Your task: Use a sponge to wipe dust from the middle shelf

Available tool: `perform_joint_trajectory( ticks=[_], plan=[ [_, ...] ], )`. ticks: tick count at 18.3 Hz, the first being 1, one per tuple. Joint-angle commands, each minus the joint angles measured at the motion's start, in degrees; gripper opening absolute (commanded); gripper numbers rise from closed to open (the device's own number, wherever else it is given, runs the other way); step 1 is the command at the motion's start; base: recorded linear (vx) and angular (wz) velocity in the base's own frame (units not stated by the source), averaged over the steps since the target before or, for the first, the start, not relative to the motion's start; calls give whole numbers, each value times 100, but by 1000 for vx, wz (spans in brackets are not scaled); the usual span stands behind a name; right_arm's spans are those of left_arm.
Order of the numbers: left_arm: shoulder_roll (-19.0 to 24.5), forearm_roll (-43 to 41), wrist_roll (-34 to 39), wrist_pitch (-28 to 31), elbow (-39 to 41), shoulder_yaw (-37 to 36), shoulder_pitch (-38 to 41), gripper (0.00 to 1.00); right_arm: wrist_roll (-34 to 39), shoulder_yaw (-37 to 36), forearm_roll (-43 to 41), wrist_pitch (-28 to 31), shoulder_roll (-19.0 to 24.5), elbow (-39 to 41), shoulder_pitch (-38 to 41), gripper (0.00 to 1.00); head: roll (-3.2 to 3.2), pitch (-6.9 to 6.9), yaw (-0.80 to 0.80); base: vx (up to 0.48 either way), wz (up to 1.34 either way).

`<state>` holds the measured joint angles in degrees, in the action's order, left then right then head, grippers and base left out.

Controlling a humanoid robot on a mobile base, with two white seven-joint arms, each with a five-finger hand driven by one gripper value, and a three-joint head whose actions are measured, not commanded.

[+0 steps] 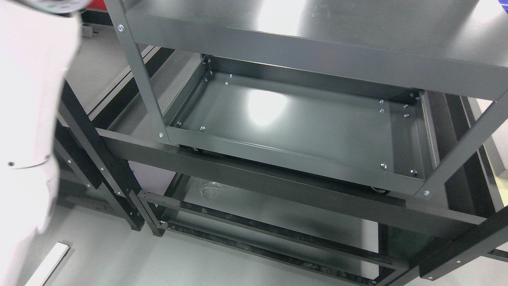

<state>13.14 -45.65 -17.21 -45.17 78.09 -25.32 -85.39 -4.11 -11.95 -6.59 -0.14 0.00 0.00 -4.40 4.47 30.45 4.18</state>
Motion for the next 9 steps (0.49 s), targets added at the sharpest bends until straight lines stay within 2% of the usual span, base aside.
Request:
perform_joint_trajectory(
  ticks=[1, 4, 9],
  plan=[
    [-1214, 46, 709, 629, -708, -2246, -469, 3, -2, 0, 0, 418, -100, 100, 0, 100, 0, 0, 0, 0, 0],
    [-1214, 407, 807, 1579, -760, -3073, -496, 3, -2, 0, 0, 418, -100, 100, 0, 100, 0, 0, 0, 0, 0],
    [-1214, 495, 948, 1758, -1006, -4023, -505, 4, -2, 0, 0, 418, -100, 100, 0, 100, 0, 0, 0, 0, 0]
  ],
)
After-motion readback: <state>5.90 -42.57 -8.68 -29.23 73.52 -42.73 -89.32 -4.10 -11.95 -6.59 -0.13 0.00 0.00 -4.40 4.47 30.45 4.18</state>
